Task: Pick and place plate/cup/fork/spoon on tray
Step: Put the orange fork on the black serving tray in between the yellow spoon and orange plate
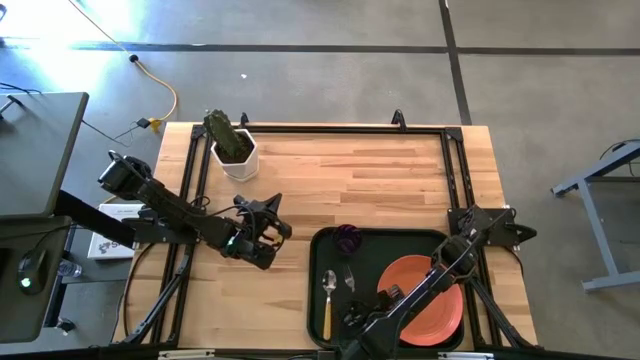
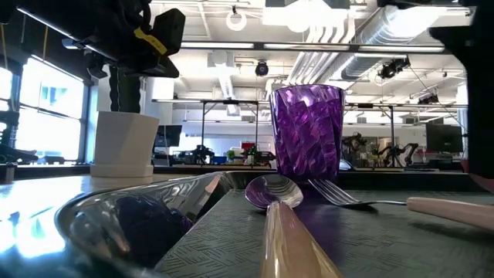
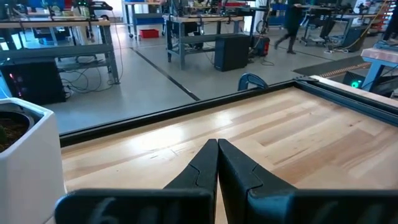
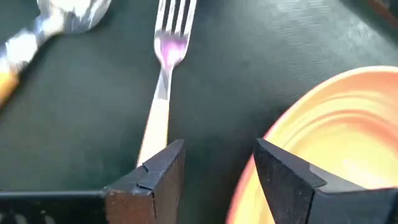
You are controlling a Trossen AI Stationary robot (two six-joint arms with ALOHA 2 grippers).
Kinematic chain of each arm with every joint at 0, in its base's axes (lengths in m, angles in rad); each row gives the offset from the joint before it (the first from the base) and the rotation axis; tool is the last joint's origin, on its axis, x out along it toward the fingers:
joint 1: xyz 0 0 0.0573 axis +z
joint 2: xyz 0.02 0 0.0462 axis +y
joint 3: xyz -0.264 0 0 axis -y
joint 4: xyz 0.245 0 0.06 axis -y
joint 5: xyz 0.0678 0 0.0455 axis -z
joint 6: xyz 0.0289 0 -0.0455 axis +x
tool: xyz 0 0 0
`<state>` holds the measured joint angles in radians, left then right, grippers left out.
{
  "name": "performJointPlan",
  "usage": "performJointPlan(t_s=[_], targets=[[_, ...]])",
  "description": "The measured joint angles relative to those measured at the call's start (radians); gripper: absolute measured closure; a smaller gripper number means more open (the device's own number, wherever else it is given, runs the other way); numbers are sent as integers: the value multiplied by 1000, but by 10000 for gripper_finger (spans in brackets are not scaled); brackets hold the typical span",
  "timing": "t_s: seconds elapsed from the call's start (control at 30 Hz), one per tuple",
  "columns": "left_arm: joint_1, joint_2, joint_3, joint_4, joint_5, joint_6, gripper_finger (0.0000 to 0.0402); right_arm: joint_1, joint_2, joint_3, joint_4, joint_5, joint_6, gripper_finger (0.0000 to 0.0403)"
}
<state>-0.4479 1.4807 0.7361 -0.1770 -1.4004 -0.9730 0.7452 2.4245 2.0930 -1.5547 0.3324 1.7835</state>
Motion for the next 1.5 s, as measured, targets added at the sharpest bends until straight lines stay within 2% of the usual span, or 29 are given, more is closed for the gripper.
performJointPlan(t_s=[0.27, 0.57, 0.77, 0.93, 1.07, 1.5], targets=[[2, 0, 0, 2, -38, -1, 401, -6, 0, 0, 23, -30, -264, 215], [2, 0, 0, 2, -61, -1, 401, -6, 0, 0, 188, -53, -532, 215], [3, 0, 0, 2, -62, -1, 401, -6, 0, 0, 153, -52, -707, 215], [3, 0, 0, 3, -68, -1, 401, -6, 0, 0, 105, -102, -916, 215], [6, 0, 0, 3, -68, -1, 401, -6, 0, 0, 85, -78, -1076, 215], [9, 0, 0, 2, -67, -1, 401, -44, 0, 0, 85, -136, -1393, 215]])
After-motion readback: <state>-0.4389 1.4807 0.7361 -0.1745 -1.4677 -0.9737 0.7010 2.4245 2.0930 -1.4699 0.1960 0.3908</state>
